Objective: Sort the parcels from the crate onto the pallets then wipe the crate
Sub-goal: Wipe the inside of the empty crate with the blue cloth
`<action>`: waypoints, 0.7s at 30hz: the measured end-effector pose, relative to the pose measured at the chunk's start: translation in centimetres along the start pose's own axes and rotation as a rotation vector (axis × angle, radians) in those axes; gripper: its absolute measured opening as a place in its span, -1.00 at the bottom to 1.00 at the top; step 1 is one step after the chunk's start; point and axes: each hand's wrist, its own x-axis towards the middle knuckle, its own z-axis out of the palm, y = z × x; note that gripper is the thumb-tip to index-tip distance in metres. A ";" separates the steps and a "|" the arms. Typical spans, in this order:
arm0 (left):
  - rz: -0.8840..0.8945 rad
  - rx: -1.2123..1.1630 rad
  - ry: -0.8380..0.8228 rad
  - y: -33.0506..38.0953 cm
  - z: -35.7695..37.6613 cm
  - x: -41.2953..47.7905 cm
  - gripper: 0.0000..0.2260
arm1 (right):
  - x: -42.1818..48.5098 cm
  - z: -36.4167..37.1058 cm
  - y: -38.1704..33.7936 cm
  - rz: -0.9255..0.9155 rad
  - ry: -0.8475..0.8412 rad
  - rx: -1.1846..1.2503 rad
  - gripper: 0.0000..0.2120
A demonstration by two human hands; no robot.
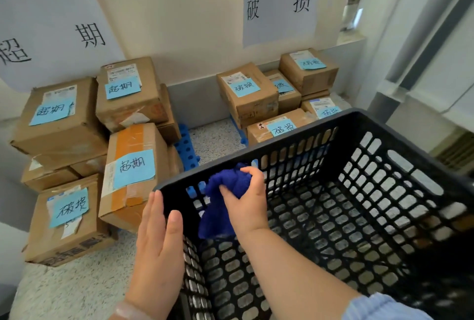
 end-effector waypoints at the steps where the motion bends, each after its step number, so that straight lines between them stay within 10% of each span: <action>1: -0.014 0.003 -0.008 0.2 0.0 0.0 -0.28 | 0.4 -0.8 -0.2 0.026 0.028 0.035 -0.50; 14: -0.025 0.078 0.067 1.1 0.9 -0.6 -0.33 | 10.4 -14.8 -1.8 0.258 0.706 0.337 -0.42; 21: 0.025 0.121 0.109 1.2 1.3 -0.4 -0.41 | 11.7 -12.8 0.4 0.315 0.488 0.228 -0.38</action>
